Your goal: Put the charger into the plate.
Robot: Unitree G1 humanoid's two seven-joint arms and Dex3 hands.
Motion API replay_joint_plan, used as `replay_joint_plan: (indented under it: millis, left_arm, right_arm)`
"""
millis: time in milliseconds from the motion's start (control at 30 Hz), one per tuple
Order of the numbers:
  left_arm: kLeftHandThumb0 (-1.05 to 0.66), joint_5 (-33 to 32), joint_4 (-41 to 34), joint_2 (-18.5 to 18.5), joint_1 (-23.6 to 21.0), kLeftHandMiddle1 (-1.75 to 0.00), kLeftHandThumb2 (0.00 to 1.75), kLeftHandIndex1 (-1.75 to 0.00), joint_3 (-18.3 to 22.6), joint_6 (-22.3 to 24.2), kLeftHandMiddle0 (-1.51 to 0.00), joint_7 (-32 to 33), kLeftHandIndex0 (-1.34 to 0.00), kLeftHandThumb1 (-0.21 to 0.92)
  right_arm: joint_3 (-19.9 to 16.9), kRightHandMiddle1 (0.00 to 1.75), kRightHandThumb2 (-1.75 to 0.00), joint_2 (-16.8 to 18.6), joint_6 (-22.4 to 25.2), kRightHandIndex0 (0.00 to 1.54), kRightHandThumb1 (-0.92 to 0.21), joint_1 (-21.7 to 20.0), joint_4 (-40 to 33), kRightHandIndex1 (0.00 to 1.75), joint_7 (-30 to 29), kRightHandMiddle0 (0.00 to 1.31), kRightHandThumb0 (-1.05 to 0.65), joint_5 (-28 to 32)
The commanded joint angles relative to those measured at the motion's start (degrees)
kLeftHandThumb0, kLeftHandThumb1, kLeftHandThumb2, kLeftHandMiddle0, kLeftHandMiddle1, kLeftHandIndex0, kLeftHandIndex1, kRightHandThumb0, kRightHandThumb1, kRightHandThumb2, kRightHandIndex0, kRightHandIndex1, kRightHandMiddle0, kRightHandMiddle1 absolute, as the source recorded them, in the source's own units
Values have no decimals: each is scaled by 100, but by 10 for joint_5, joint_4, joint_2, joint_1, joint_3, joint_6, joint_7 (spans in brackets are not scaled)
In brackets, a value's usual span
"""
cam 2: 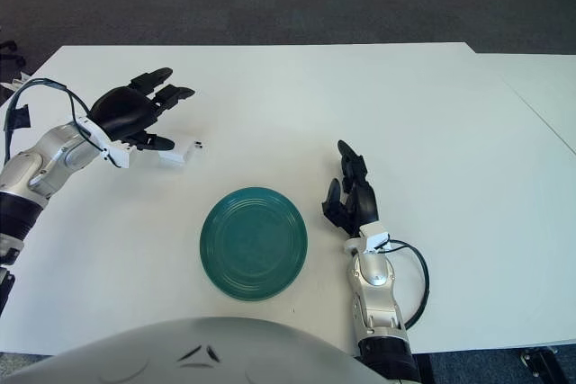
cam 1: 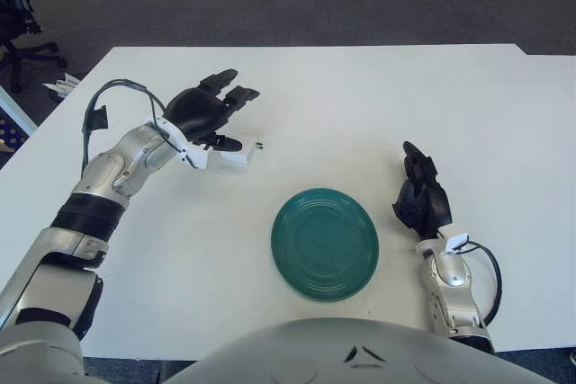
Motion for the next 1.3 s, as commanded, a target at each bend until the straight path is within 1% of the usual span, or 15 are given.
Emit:
replay_joint_plan:
  millis: [0, 333, 533, 733, 867, 1067, 1267]
  left_arm:
    - [-105, 1, 26, 5, -21, 0, 40, -54, -12, -14, -1, -2, 0, 92]
    - [-105, 9, 109, -1, -57, 0, 39, -59, -43, -58, -1, 20, 0, 92]
    - [-105, 15, 140, 0, -70, 0, 39, -58, -57, -78, 0, 33, 0, 92]
    - [-105, 17, 183, -8, -83, 0, 37, -58, -73, -99, -1, 56, 0, 92]
    - [-105, 20, 200, -10, -90, 0, 36, -58, -81, -103, -1, 66, 0, 92]
    - [-105, 33, 221, -16, -99, 0, 38, -60, -96, -98, -1, 77, 0, 92]
    - [-105, 28, 232, -21, -103, 0, 39, -66, -102, -91, -2, 70, 0, 92]
  right_arm:
    - [3, 38, -96, 6, 49, 6, -92, 33, 58, 0, -1, 0, -89, -5]
    - [5, 39, -96, 11, 46, 6, -92, 36, 57, 0, -6, 0, -88, -9]
    - [4, 40, -96, 15, 44, 6, -92, 37, 58, 0, -8, 0, -88, -12]
    - [5, 41, -96, 16, 41, 6, -92, 39, 56, 0, -8, 0, -88, -12]
    - [6, 40, -96, 17, 42, 6, -92, 41, 54, 0, -8, 0, -89, -13]
    - [6, 39, -96, 18, 41, 6, -92, 44, 52, 0, -9, 0, -89, -14]
    - [6, 38, -96, 18, 37, 6, -92, 46, 52, 0, -10, 0, -88, -14]
